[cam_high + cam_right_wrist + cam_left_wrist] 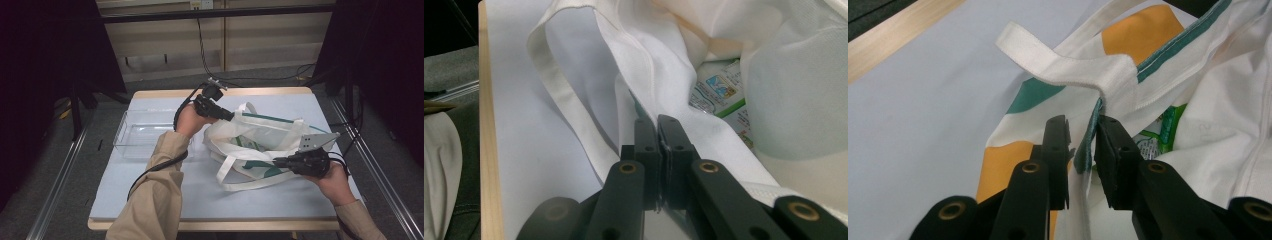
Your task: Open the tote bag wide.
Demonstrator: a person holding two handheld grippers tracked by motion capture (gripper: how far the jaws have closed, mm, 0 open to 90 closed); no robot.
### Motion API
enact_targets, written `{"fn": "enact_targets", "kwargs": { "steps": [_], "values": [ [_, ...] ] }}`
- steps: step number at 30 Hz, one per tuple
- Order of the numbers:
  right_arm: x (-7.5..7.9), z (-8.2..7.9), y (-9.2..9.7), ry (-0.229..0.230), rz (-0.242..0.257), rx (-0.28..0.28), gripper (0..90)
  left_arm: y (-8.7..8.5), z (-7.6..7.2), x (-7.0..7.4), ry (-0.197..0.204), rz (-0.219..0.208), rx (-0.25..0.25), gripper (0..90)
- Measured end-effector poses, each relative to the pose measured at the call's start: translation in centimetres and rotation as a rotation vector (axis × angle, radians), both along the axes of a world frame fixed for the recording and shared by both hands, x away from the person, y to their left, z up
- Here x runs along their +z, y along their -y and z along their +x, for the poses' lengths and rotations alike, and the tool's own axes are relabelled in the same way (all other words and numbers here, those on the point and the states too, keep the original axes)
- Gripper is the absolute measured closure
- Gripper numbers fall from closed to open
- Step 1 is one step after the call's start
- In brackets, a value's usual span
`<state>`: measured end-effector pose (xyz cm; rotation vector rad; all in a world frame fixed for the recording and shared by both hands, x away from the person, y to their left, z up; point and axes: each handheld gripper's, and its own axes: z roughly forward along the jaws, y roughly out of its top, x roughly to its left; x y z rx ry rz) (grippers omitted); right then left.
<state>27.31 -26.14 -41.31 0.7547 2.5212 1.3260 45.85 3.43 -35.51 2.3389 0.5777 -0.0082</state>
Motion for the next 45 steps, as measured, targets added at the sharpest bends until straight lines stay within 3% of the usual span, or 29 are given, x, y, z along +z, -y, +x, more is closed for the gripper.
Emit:
{"fn": "enact_targets", "kwargs": {
  "steps": [3,6,9,14,21,26,36,45],
  "values": [
    [-0.1,0.0,0.0,-0.003,-0.003,-0.001,87.7,0.0,-0.1,-0.1,-0.004,-0.014,-0.004,74.9],
    [-0.1,0.0,-0.1,-0.005,-0.002,-0.001,87.7,0.1,-0.1,0.0,-0.006,0.002,-0.016,75.3],
    [-0.2,0.0,-0.1,-0.001,0.000,0.000,87.8,0.2,-0.1,0.0,-0.016,0.008,-0.019,82.7],
    [-0.4,-0.2,0.0,-0.002,-0.004,-0.003,87.9,0.5,0.1,0.1,-0.016,0.006,0.006,86.7],
    [-1.2,-0.5,0.3,-0.026,-0.007,-0.003,88.3,0.7,0.7,0.0,-0.025,-0.011,0.045,87.2],
    [-1.5,-0.7,0.3,-0.030,0.001,-0.013,88.3,0.8,1.1,0.0,-0.022,0.000,0.046,87.2],
    [-2.1,-1.2,0.1,-0.045,0.003,-0.015,88.5,1.1,1.9,0.0,-0.017,-0.015,0.068,87.3],
    [-2.7,-1.6,-0.1,-0.052,-0.010,0.015,88.5,1.3,2.4,-0.4,-0.018,-0.009,0.080,87.3]
  ]
}}
